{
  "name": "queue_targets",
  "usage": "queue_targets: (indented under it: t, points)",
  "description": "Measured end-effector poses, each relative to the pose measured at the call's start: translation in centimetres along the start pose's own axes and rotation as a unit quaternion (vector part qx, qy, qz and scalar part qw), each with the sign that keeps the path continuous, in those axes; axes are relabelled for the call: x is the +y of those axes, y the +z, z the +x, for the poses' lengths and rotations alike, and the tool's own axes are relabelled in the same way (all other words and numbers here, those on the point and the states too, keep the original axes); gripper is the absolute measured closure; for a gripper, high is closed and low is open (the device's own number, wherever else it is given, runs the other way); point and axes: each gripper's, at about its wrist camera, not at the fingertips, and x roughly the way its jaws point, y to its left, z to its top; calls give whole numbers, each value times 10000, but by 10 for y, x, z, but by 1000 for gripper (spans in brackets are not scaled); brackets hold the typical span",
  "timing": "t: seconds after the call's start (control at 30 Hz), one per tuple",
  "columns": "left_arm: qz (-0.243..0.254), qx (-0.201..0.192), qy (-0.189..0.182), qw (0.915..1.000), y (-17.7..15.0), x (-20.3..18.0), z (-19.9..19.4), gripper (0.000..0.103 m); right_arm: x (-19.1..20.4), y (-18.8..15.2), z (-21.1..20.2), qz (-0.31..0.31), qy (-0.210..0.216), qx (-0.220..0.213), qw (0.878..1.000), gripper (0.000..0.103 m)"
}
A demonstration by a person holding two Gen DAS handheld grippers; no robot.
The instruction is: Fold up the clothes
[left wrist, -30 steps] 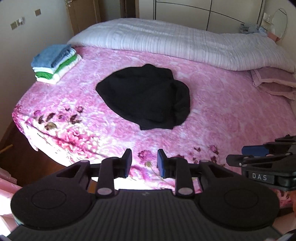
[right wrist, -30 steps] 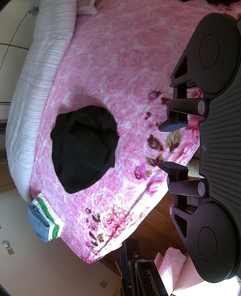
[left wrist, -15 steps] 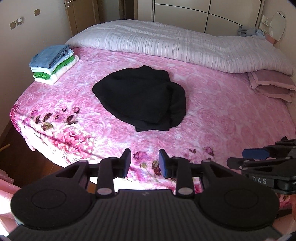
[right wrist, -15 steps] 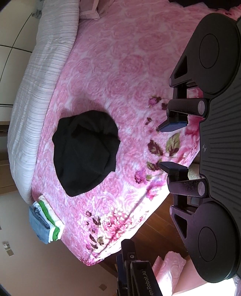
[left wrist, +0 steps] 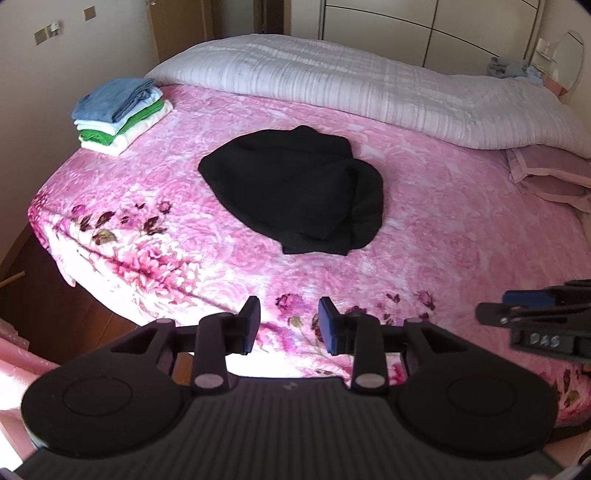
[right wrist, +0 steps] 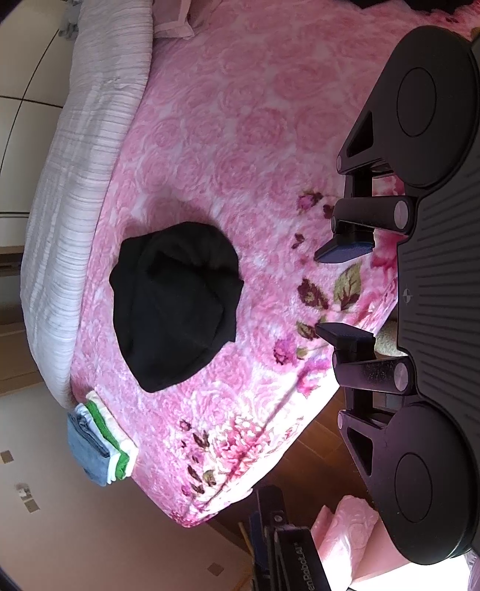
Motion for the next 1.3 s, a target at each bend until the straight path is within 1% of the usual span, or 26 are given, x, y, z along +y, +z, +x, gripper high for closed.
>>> queue_targets:
  t: [0.13,0.23,0.33,0.47,0.67,0.77,0.9,0.97,1.0,1.13,1.2,1.3]
  points:
    - [-156,166,19,9997,-4,13,12,73,-14,-3,2,191,-50,5,9998,63]
    - [-193,293,99,9993,-2,20,25,73,-26,-4,5,356,-138,56,9993,63]
    - [-222,359,88,9991,6,24,40,73,-40,-3,13,537,-262,155,9981,63]
    - [-191,473,-60,9987,20,21,63,73,-54,4,28,716,-408,342,9960,63]
    - [-103,817,-333,9961,54,23,118,73,-59,38,62,789,-485,546,9942,63]
    - [-99,934,-402,9948,76,35,147,73,-59,59,87,916,-549,677,9920,63]
    - [-95,1233,-486,9911,105,61,192,73,-60,86,126,1163,-652,933,9867,63]
    - [-78,1341,-525,9896,118,77,211,73,-62,98,148,1374,-663,1094,9822,62]
    - [-56,1403,-536,9886,124,85,222,73,-63,102,158,1490,-659,1169,9797,59]
    - [8,1634,-513,9852,139,118,267,73,-63,120,194,1848,-709,1354,9708,43]
    - [13,1736,-507,9835,142,129,288,73,-60,124,212,1919,-781,1426,9678,39]
    - [-2,1898,-519,9804,143,142,315,73,-56,128,239,2031,-871,1547,9629,39]
